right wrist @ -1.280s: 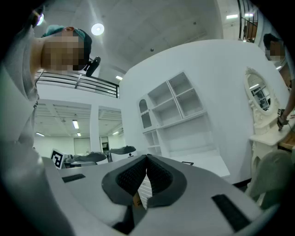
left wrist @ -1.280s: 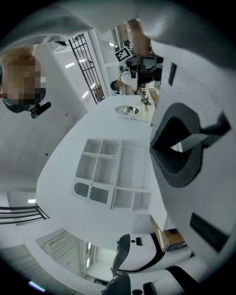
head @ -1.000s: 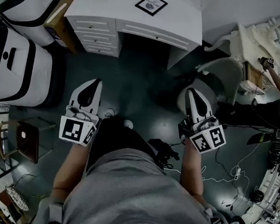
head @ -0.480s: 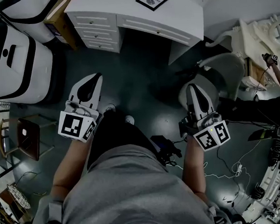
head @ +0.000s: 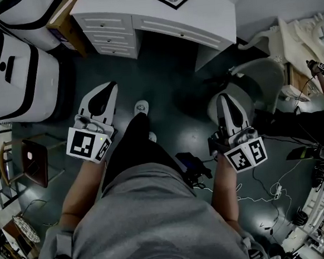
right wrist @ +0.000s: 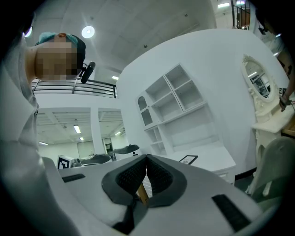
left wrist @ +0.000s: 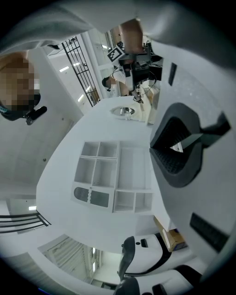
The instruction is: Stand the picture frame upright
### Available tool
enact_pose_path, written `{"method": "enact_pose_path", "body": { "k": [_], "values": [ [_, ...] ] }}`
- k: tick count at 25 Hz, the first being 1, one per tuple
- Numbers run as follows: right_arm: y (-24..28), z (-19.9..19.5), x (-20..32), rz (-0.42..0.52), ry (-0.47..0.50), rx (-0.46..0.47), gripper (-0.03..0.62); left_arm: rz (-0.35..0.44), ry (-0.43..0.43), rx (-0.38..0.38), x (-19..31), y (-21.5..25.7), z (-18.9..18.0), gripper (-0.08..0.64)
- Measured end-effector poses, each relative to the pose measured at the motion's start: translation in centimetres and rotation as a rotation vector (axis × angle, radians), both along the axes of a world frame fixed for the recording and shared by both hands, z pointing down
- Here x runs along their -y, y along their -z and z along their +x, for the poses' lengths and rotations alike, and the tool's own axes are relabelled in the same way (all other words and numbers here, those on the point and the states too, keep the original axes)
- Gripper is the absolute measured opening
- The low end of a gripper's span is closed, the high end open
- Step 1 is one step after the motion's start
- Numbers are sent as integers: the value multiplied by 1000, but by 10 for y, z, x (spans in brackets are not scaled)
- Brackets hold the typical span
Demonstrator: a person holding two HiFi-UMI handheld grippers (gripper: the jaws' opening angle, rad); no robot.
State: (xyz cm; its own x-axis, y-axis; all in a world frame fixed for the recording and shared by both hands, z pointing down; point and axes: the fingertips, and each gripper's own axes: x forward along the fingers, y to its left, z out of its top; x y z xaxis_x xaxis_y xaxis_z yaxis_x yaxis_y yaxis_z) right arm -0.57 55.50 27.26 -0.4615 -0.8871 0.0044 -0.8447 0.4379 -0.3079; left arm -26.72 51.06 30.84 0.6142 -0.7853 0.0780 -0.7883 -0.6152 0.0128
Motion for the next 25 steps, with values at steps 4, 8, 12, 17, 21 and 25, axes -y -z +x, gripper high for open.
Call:
{"method": "enact_pose_path", "body": {
  "k": [4,8,12,17,21,25],
  "values": [
    [1,6,18,-1,-13,-5,28,2,-6,-14,23,-1,7,8],
    [3,16,41,1,-33,-7,28,4,-21,-28,51,0,19,8],
    [5,22,65,-1,-43,-6,28,7,-36,-32,82,1,28,7],
    [5,32,96,-9,-56,-7,28,7,-48,-37,119,3,39,8],
    [6,37,122,-17,-66,-4,28,-3,-62,-36,146,3,46,8],
    [3,40,148,-28,-72,8,28,-4,-73,-34,175,5,51,8]
  ]
}}
